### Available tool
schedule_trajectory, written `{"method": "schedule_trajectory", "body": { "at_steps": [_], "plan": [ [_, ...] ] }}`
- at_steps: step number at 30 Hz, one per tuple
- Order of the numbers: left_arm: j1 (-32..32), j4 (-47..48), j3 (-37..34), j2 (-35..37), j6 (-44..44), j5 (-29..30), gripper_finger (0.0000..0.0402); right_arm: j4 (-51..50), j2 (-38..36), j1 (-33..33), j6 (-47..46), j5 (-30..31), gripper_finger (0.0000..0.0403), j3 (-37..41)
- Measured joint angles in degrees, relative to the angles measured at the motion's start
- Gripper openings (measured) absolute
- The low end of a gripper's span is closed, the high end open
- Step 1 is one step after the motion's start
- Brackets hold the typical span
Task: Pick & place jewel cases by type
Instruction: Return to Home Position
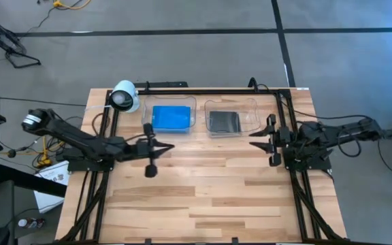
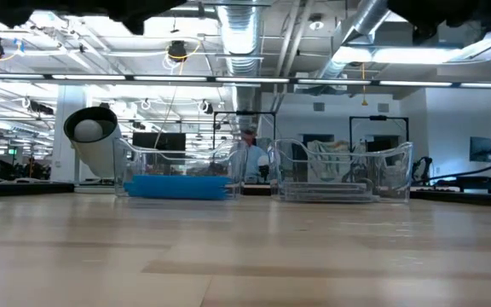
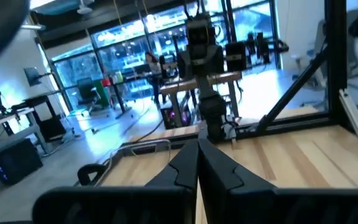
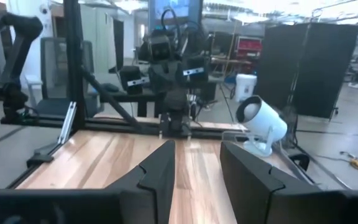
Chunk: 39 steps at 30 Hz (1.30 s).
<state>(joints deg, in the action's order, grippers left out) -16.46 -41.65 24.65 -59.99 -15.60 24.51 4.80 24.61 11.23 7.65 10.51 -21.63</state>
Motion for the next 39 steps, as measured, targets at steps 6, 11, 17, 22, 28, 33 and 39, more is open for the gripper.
{"method": "schedule_trajectory", "body": {
  "at_steps": [6,11,17,22,28,33,39],
  "plan": [
    [1.5,-1.7,-7.5,9.2,-0.2,-3.4,0.0000,1.4,-1.5,-2.4,-1.2,-2.6,0.0121,3.0],
    [9.3,-7.6,-13.0,13.9,0.7,-17.6,0.0000,5.3,-2.4,-5.5,-1.5,-6.0,0.0121,4.2],
    [16.5,-8.7,-17.2,14.6,5.3,-21.1,0.0000,5.2,-2.4,-7.7,-1.6,-6.4,0.0121,4.2],
    [15.5,-8.9,-18.5,15.6,4.8,-21.8,0.0000,2.5,-2.7,-7.8,-1.9,-6.5,0.0121,4.2],
    [11.3,-9.3,-23.5,23.1,4.1,-11.9,0.0000,1.6,-2.7,-7.8,-2.3,-5.7,0.0121,4.2],
    [7.1,-0.1,-23.9,32.1,3.1,-7.8,0.0000,1.6,-3.0,-7.8,-1.8,-5.6,0.0121,4.2],
    [2.9,9.0,-23.9,42.5,0.7,-4.1,0.0000,1.8,-3.0,-7.6,-2.0,-5.7,0.0121,4.8]
  ]
}}
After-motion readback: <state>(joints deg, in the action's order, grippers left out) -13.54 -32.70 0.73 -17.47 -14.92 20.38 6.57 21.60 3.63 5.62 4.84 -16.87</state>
